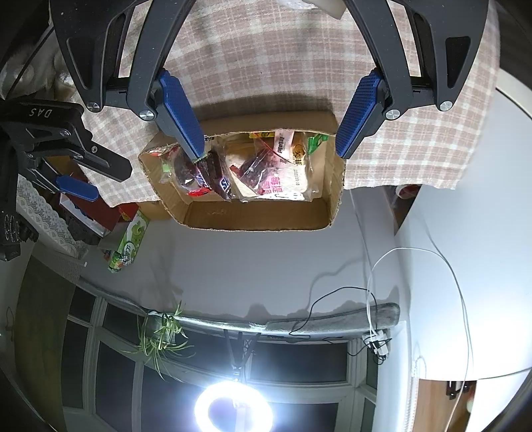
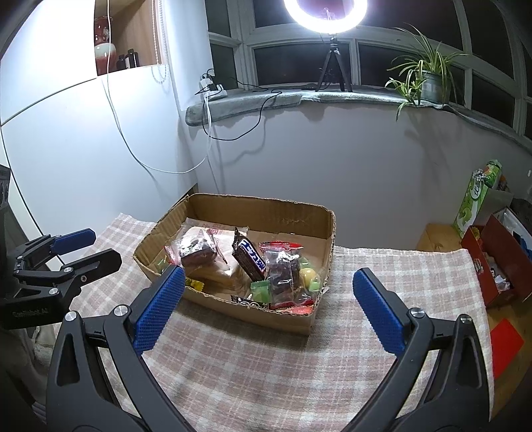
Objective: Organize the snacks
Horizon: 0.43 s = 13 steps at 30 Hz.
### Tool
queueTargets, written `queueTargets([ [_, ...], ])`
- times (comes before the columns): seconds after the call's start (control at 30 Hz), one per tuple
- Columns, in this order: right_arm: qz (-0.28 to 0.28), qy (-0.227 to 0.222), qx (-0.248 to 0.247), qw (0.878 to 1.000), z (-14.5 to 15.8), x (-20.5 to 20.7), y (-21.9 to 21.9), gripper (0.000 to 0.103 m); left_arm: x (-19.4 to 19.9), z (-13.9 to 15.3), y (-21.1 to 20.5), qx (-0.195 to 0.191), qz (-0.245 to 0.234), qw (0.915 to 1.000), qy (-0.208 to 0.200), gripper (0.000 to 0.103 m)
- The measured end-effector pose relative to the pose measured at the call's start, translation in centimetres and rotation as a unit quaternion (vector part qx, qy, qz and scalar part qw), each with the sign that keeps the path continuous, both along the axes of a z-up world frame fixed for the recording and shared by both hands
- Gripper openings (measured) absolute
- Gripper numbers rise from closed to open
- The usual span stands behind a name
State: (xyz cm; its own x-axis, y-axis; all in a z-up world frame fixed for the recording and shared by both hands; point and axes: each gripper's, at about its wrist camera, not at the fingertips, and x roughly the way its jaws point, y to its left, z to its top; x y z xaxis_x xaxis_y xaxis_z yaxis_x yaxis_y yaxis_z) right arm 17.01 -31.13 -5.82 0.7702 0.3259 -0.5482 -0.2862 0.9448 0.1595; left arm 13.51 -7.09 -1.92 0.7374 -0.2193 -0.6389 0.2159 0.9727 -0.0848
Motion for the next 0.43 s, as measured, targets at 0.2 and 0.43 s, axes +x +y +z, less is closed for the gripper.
queueTargets([
  [0.2, 0.002, 0.001, -0.001, 1.000, -0.08, 0.04, -0.12, 0.103, -0.20, -0.03, -0.08, 0.000, 0.001, 1.0000, -0.001, 0.081],
  [0.43, 0.001, 0.002, -0.003, 1.000, -0.40, -0.17, -0.24, 0.103, -0.36, 0.02, -0.07, 0.002, 0.000, 1.0000, -0.005, 0.081],
])
